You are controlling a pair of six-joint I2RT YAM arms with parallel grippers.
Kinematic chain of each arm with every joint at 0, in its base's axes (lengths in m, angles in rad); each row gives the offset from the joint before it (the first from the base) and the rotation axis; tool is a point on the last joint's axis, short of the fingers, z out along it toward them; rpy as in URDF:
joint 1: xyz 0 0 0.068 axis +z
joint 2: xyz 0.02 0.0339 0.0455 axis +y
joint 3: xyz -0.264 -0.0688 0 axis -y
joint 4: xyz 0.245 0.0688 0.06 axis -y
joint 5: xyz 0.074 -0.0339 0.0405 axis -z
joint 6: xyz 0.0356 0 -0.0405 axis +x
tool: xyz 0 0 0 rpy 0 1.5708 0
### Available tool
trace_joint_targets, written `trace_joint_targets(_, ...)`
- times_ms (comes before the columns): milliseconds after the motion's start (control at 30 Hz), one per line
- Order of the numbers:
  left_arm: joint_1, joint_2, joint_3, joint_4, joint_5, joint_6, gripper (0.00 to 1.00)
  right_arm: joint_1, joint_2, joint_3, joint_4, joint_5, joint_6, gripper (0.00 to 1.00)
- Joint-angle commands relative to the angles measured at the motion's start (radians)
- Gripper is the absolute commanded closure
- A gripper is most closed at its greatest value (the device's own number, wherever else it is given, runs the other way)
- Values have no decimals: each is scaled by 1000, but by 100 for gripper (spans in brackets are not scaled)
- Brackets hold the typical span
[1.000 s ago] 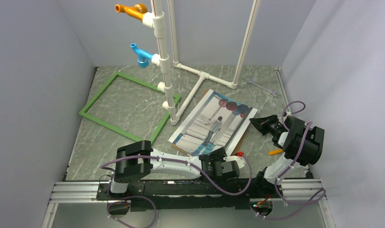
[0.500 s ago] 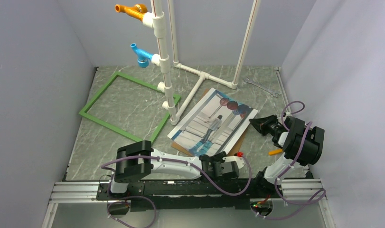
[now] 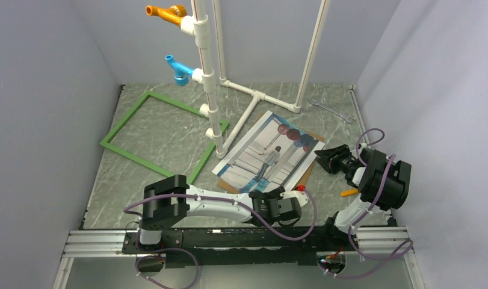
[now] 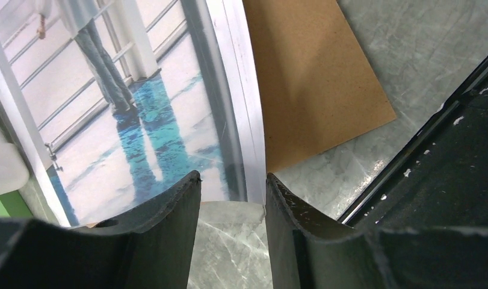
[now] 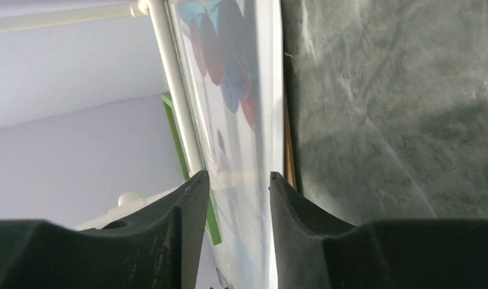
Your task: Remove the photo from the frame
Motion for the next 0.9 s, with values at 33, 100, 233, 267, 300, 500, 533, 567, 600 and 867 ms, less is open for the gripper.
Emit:
trace_joint_targets(33,18,-73,1,10,-29,-6,53,-1,-65,28,-112,35,-92,52)
trace_joint_targets(100,22,-73,1,11,-28,-5,53,0,-95,26,-167,57,-121,52)
trace_joint_targets(233,24,-73,-3,17,-23,-4,54,11,-188,-7,-275,76,-161,57)
trace_joint_targets(267,24,-75,-6,22,-20,-4,54,18,-218,-13,-321,87,-171,61)
trace_joint_targets(300,26,-74,-8,26,-16,-3,54,26,-244,-20,-366,97,-179,62)
trace_joint_targets(500,28,-74,-17,32,-16,1,56,109,-420,-78,-607,173,-186,66)
trace_joint_targets(533,30,-77,-20,35,-15,1,56,128,-447,-89,-645,185,-186,66)
trace_joint_targets(567,32,-80,-23,38,-14,1,56,144,-486,-97,-678,202,-190,67)
trace_joint_targets(600,33,-82,-24,37,-14,0,56,155,-517,-107,-707,222,-189,67)
trace_joint_targets(867,43,-94,-32,45,-12,6,58,282,-704,-143,-870,304,-142,70)
